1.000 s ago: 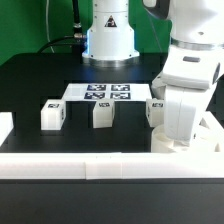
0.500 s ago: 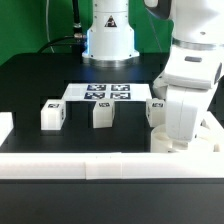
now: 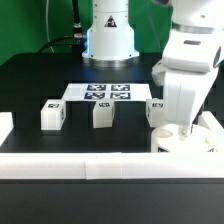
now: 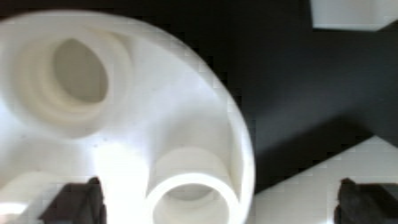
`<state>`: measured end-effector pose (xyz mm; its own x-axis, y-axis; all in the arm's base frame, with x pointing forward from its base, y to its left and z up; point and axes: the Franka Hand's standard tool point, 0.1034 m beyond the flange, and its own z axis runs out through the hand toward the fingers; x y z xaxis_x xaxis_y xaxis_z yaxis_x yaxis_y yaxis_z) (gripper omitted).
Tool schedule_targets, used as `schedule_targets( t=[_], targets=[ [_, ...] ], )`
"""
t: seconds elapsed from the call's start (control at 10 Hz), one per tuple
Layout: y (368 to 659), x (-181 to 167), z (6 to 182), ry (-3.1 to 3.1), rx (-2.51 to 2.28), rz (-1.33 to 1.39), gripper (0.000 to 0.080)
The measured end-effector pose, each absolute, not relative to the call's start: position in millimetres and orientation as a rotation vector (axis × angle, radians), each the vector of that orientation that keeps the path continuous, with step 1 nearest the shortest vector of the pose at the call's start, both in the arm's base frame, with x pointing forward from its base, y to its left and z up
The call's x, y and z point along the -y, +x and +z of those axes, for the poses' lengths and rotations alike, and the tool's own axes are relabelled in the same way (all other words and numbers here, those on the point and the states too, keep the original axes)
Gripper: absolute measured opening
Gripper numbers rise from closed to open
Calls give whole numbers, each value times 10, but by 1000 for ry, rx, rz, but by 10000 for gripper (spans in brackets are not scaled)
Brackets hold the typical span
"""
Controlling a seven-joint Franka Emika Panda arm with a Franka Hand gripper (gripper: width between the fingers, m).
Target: Assemble stool
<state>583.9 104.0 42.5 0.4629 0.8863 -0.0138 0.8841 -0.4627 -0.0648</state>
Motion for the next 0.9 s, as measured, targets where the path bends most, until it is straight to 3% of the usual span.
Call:
schedule_targets(
  t=[0.6, 0.9],
  targets=[
    [5701, -551, 750, -2692, 1563, 71, 649],
    [5689, -559, 723, -2704, 1536, 77, 649]
  ],
)
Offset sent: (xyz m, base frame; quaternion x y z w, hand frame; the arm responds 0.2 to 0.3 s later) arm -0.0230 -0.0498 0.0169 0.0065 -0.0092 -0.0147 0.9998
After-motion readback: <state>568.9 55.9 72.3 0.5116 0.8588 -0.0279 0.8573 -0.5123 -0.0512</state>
